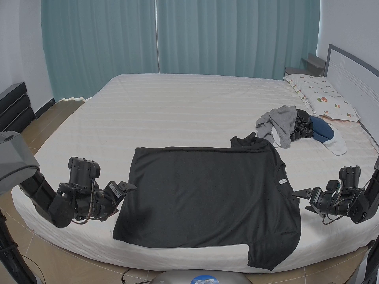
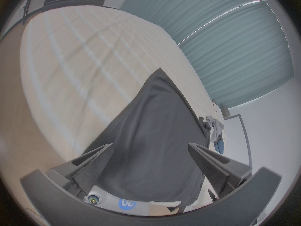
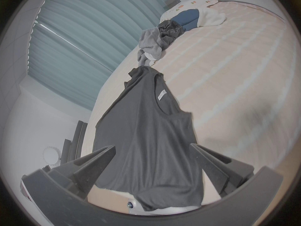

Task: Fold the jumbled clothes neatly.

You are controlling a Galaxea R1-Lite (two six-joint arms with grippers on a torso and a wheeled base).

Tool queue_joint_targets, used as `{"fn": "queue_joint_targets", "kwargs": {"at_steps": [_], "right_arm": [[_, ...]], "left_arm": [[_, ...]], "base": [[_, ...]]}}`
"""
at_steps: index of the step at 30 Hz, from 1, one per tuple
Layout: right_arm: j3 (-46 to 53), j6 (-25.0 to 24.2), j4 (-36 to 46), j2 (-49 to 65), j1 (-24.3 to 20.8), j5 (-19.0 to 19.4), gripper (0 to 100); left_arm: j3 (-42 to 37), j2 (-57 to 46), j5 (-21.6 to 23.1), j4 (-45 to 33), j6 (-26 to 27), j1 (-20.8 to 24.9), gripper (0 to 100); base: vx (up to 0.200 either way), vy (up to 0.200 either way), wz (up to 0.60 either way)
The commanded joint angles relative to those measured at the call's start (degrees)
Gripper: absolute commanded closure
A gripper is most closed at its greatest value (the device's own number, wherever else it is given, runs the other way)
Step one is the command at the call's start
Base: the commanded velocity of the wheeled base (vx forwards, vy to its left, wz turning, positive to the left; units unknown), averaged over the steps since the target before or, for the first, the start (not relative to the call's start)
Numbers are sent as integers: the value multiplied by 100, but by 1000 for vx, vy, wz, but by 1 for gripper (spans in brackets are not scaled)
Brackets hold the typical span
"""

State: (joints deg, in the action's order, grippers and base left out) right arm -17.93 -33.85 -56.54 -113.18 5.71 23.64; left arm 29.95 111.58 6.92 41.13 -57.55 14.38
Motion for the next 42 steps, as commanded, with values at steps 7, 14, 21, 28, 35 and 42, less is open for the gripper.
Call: {"fn": "queue_joint_targets", "kwargs": {"at_steps": [7, 14, 21, 28, 35, 42], "right_arm": [[431, 10, -50, 244, -8, 62, 0], [484, 212, -59, 120, -17, 62, 0], [484, 300, -50, 41, -34, 71, 0], [501, 300, -59, 41, -78, 71, 0], [528, 300, -50, 33, -122, 71, 0], [528, 292, -50, 33, -149, 71, 0]], "left_arm": [[-842, 136, 55, 818, -239, 91, 0], [-780, 224, 81, 1020, -617, 152, 0], [-798, 233, 81, 1020, -617, 152, 0], [-833, 268, 19, 1028, -529, -23, 0], [-1202, 364, 433, 1037, 675, -718, 0], [-1378, 637, 1057, 1116, 1536, -1307, 0]], "base": [[0, 0, 0], [0, -114, 0], [0, -200, 0], [0, -114, 0], [0, 0, 0], [0, 0, 0]]}}
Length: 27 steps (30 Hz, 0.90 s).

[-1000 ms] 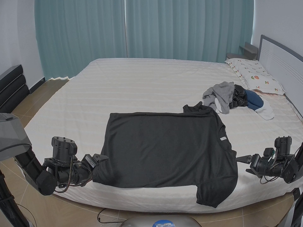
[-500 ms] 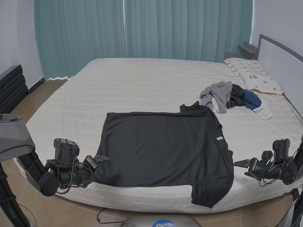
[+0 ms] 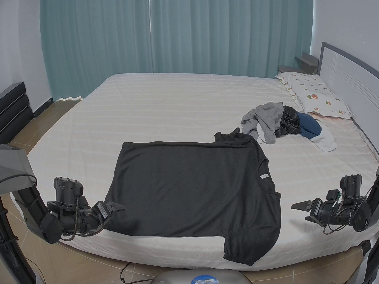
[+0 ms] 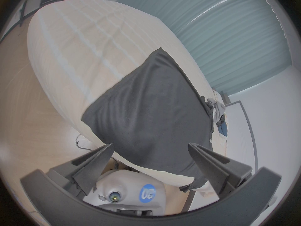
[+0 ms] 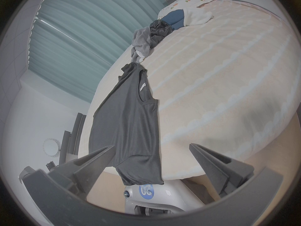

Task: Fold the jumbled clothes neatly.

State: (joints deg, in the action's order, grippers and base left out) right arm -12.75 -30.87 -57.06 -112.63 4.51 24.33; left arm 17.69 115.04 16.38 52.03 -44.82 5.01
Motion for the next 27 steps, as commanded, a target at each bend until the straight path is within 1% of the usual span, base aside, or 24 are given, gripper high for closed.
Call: {"fn": "queue_joint_targets", "kwargs": {"at_steps": [1, 6, 10, 15, 20, 23, 27], "right_arm": [[10, -7, 2, -31, -29, 10, 0], [18, 2, -6, -101, -38, 1, 0], [18, 2, -6, -110, -38, 1, 0], [18, 2, -6, -110, -38, 1, 0], [18, 2, -6, -101, -38, 1, 0], [18, 2, -6, -110, -38, 1, 0], [10, 2, -6, -101, -38, 1, 0]], "left_arm": [[-152, 387, 111, 35, 360, -413, 0], [-213, 493, 111, 27, 773, -545, 0], [-204, 589, 93, 53, 817, -563, 0], [-231, 783, 67, 440, 826, -589, 0], [-248, 1029, -135, 826, 853, -571, 0], [-327, 1064, -162, 853, 1090, -563, 0], [-310, 1126, -179, 879, 1195, -563, 0]], "base": [[0, 0, 0], [0, 0, 0], [0, 0, 0], [0, 0, 0], [0, 0, 0], [0, 0, 0], [0, 0, 0]]}}
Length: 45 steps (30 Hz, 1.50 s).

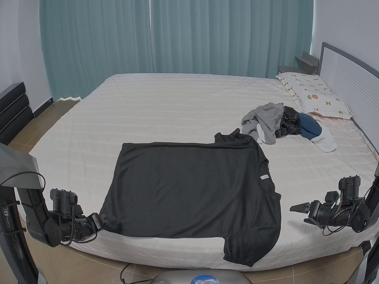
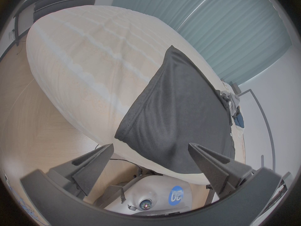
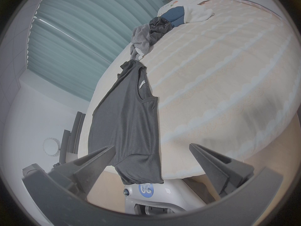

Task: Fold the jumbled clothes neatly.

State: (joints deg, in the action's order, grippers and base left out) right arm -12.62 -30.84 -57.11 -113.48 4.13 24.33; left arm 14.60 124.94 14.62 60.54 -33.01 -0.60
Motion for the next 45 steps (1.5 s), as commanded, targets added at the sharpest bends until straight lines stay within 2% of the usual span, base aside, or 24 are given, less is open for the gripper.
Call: {"fn": "queue_joint_targets", "kwargs": {"at_steps": [1, 11, 12, 26, 35, 40, 45], "right_arm": [[-4, -1, -2, -16, 0, 1, 0], [-13, -1, -2, -16, 0, 1, 0], [-4, -1, -2, -16, 0, 1, 0], [5, 8, -2, -78, -53, -25, 0], [5, 157, -19, -543, -431, -60, 0], [-57, 52, -485, -833, -668, -60, 0], [-74, 34, -634, -1097, -976, -394, 0]], "left_arm": [[7, 145, 6, 46, 5, -2, 0], [174, 188, 6, 195, -223, -55, 0], [174, 188, 6, 195, -241, -55, 100], [-54, 57, -11, 195, -258, -230, 100], [-239, -189, -11, 195, -241, -186, 100], [-248, -172, -38, 195, -241, -195, 100], [-256, -172, -38, 195, -241, -195, 100]], "base": [[0, 0, 0], [0, 0, 0], [0, 0, 0], [0, 0, 0], [0, 0, 0], [0, 0, 0], [0, 0, 0]]}}
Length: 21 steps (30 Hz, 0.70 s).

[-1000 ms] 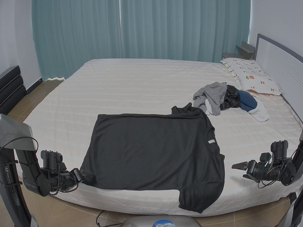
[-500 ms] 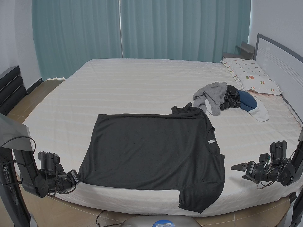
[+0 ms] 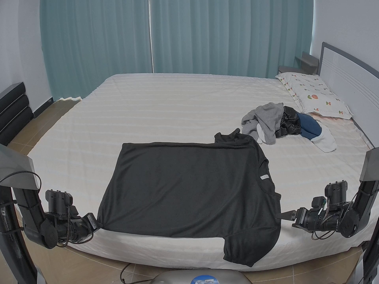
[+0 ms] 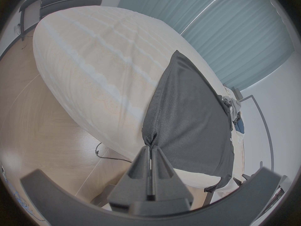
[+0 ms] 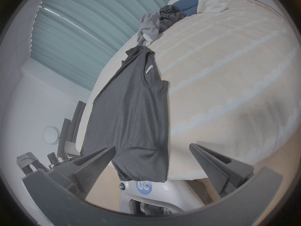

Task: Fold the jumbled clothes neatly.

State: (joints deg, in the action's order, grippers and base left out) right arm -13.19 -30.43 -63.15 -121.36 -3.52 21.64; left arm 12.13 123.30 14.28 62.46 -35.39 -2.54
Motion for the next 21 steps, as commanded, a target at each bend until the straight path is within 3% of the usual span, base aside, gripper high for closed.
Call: {"fn": "queue_joint_targets", "kwargs": {"at_steps": [1, 9, 10, 21], "right_arm": [[-17, -7, -40, -336, -228, -142, 0], [-140, 2, -778, -898, -324, -503, 0], [-131, 11, -822, -934, -324, -511, 100], [282, 178, -884, -573, -254, -678, 100]], "left_arm": [[-9, -7, -4, 3, -3, -1, 100], [-44, -16, -4, 11, 15, -1, 100], [-44, -16, -4, 11, 23, -1, 100], [-97, -25, -12, 3, 67, -1, 100]], "base": [[0, 0, 0], [0, 0, 0], [0, 0, 0], [0, 0, 0]]}}
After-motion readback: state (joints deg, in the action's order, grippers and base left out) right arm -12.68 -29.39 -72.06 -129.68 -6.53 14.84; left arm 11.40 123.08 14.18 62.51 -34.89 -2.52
